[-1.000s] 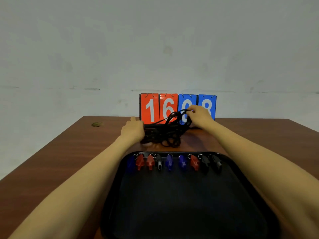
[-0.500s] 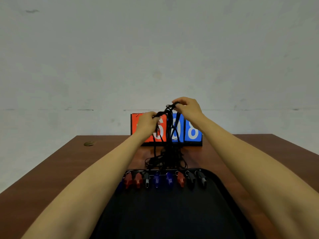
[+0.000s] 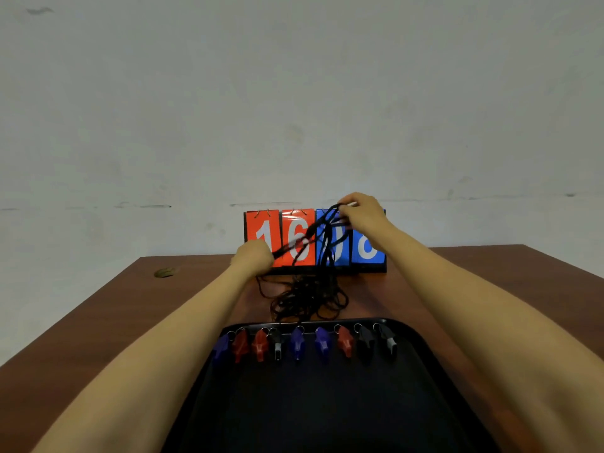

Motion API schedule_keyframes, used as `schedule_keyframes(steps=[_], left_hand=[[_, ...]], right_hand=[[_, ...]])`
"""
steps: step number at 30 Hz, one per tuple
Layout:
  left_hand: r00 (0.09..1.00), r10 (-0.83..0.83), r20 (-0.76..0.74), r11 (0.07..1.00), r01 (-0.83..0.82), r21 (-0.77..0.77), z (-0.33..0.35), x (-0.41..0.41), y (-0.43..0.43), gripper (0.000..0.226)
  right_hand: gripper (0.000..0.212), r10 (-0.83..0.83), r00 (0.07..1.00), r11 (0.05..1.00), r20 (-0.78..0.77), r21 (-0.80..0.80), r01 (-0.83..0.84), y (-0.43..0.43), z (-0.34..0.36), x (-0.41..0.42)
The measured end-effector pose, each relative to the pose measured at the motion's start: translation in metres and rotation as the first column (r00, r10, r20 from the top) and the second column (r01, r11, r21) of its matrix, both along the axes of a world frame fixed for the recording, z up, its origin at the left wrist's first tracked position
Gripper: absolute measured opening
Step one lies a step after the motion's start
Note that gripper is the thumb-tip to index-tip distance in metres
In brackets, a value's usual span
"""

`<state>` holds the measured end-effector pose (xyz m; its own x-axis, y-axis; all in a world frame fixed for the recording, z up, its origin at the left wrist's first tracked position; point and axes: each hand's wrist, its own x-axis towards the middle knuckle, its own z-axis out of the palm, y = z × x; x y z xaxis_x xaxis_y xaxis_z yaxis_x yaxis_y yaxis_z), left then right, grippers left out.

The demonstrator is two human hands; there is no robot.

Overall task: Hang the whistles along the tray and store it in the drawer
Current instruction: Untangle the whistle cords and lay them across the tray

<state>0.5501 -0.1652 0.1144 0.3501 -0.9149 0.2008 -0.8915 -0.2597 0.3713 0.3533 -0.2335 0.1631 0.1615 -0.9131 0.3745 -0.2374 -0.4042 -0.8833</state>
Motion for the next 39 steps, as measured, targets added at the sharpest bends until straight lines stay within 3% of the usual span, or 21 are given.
schedule_keyframes(steps=[1,2,4,6,8,10,12,14,18,20,22,24,27,28,30,33,35,37,39], left_hand=[[0.995,-0.089,-0.039,0.996,0.09,0.001,0.002,-0.007,0.001,0.033],[0.964,-0.193,-0.182,0.981,0.188,-0.049,0.005,-0.016,0.003,0.05],[0.812,-0.368,-0.454,0.93,0.317,-0.186,0.012,-0.037,0.009,0.072],[0.721,-0.463,-0.516,0.886,0.368,-0.28,0.015,-0.051,0.009,0.054],[0.742,-0.461,-0.486,0.875,0.29,-0.387,0.014,-0.055,0.007,0.025],[0.79,-0.401,-0.464,0.866,0.161,-0.474,0.012,-0.048,0.004,0.019],[0.826,-0.345,-0.446,0.853,0.077,-0.517,0.009,-0.037,0.004,0.016],[0.83,-0.319,-0.458,0.877,0.076,-0.474,0.008,-0.028,0.003,0.016],[0.906,-0.216,-0.365,0.91,0.051,-0.412,0.001,-0.016,0.005,0.013],[0.903,-0.139,-0.407,0.941,-0.007,-0.338,-0.002,-0.007,0.004,0.014],[0.874,-0.071,-0.481,0.972,-0.048,-0.23,-0.008,0.004,0.003,0.008],[0.861,-0.019,-0.509,0.995,-0.034,-0.094,-0.012,0.012,0.006,0.012],[0.829,-0.088,-0.553,0.986,0.153,0.073,-0.013,0.004,0.015,0.063],[0.826,-0.142,-0.546,0.97,0.226,0.09,-0.011,-0.001,0.017,0.082],[0.825,-0.274,-0.494,0.941,0.335,0.039,-0.006,-0.018,0.019,0.096],[0.731,-0.446,-0.516,0.888,0.436,-0.149,0.003,-0.05,0.02,0.083],[0.657,-0.466,-0.593,0.874,0.446,-0.193,0.002,-0.063,0.017,0.058],[0.72,-0.469,-0.511,0.876,0.454,-0.163,-0.004,-0.066,0.013,0.02],[0.803,-0.407,-0.436,0.91,0.397,-0.117,-0.01,-0.058,0.009,0.017]], right_hand=[[0.017,0.082,0.996,0.996,-0.037,0.027,-0.081,0.002,-0.002,0.0],[0.019,0.148,0.985,0.989,-0.086,0.02,-0.146,0.005,-0.004,0.001],[0.023,0.224,0.957,0.971,-0.186,-0.037,-0.234,0.01,-0.006,0.003],[0.027,0.243,0.939,0.959,-0.242,-0.085,-0.27,0.015,-0.006,0.004],[0.029,0.188,0.951,0.967,-0.247,-0.125,-0.224,0.016,-0.004,0.002],[0.026,0.087,0.957,0.973,-0.276,-0.184,-0.141,0.015,-0.002,-0.003],[0.02,-0.027,0.916,0.956,-0.4,-0.279,-0.094,0.013,-0.001,-0.009],[0.021,-0.065,0.852,0.933,-0.52,-0.335,-0.133,0.014,-0.003,-0.013],[0.02,0.0,0.736,0.933,-0.677,-0.265,-0.244,0.013,-0.009,-0.02],[0.017,0.022,0.834,0.963,-0.552,-0.211,-0.165,0.011,-0.009,-0.022],[0.019,0.053,0.972,0.996,-0.228,-0.064,-0.069,0.008,-0.006,-0.024],[0.017,0.13,0.991,0.982,0.041,0.135,-0.134,0.007,-0.003,-0.027],[0.016,0.229,0.972,0.932,0.059,0.274,-0.236,0.007,-0.005,-0.028],[0.018,0.244,0.969,0.927,0.045,0.282,-0.247,0.009,-0.005,-0.026],[0.02,0.276,0.958,0.917,0.074,0.279,-0.286,0.013,-0.004,-0.022],[0.015,0.352,0.917,0.894,0.187,0.223,-0.389,0.021,0.003,-0.013],[0.011,0.362,0.886,0.898,0.29,0.147,-0.415,0.027,0.01,-0.01],[0.013,0.284,0.883,0.938,0.373,0.083,-0.337,0.025,0.016,-0.008],[0.019,0.114,0.941,0.99,0.318,0.04,-0.133,0.017,0.017,-0.012]])
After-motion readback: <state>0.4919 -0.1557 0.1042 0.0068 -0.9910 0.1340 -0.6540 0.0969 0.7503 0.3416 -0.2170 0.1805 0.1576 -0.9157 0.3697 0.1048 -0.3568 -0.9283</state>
